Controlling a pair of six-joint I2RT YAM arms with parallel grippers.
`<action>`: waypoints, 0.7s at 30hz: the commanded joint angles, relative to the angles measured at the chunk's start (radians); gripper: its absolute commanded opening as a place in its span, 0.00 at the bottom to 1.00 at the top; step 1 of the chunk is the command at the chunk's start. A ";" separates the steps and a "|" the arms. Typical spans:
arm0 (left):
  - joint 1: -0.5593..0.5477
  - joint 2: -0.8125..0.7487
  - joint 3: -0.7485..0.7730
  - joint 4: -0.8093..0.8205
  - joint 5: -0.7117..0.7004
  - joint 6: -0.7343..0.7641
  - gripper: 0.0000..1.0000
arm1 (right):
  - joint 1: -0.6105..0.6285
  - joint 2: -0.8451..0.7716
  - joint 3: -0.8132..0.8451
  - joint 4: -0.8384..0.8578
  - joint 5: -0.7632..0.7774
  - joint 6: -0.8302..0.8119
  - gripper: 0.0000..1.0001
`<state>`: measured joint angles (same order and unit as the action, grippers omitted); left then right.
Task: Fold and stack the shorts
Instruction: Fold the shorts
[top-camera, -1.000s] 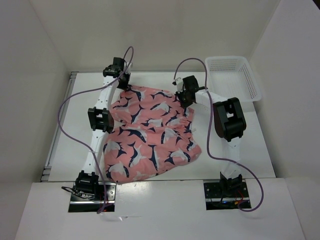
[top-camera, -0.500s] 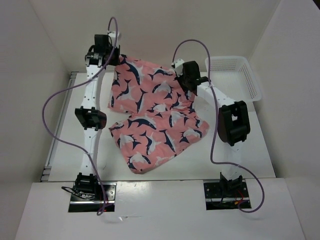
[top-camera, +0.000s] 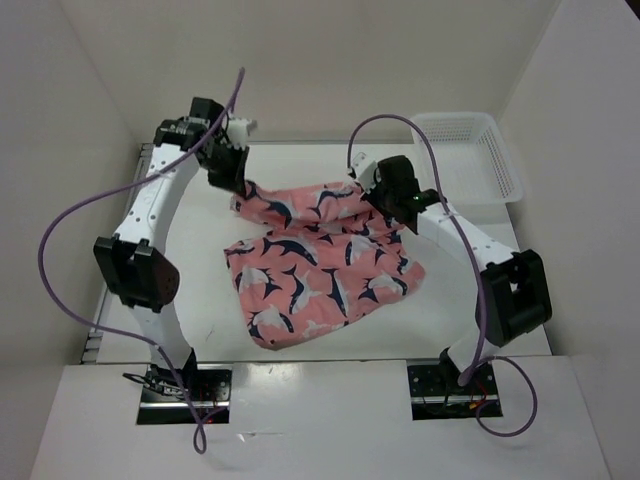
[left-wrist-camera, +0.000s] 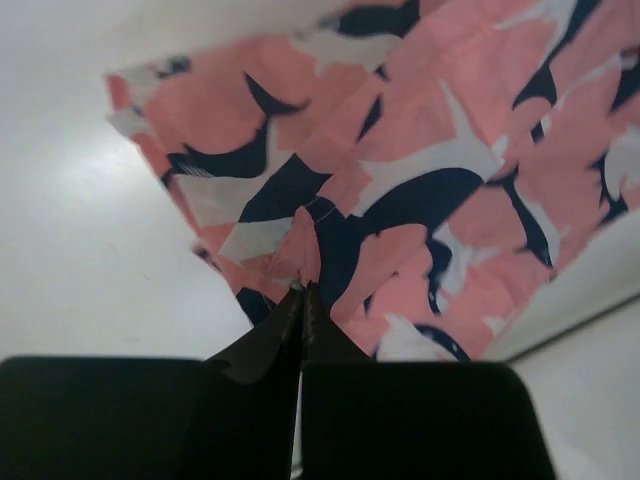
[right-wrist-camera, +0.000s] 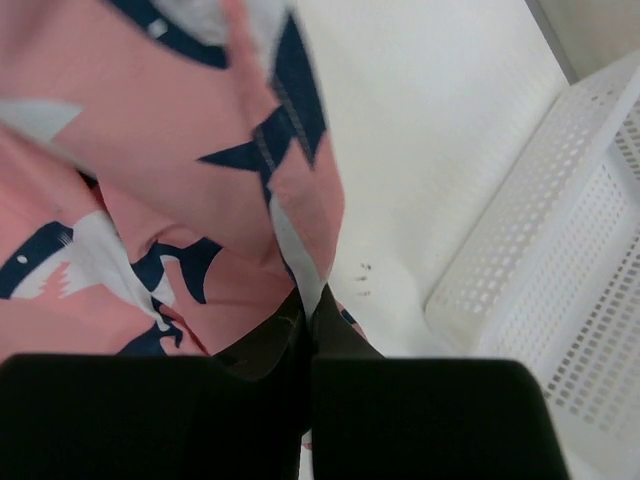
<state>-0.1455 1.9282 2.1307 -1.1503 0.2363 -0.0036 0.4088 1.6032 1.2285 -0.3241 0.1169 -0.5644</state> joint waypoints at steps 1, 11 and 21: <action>-0.060 -0.178 -0.267 0.009 0.050 0.004 0.00 | -0.004 -0.101 -0.058 -0.009 -0.010 -0.074 0.00; -0.187 -0.491 -0.747 -0.011 0.046 0.004 0.00 | -0.004 -0.460 -0.302 -0.163 -0.243 -0.400 0.00; -0.332 -0.560 -0.899 -0.149 0.049 0.004 0.07 | 0.157 -0.687 -0.441 -0.542 -0.227 -0.747 0.00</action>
<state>-0.4675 1.3819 1.2564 -1.2507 0.2935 -0.0025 0.4751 0.9703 0.8310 -0.7006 -0.1207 -1.1873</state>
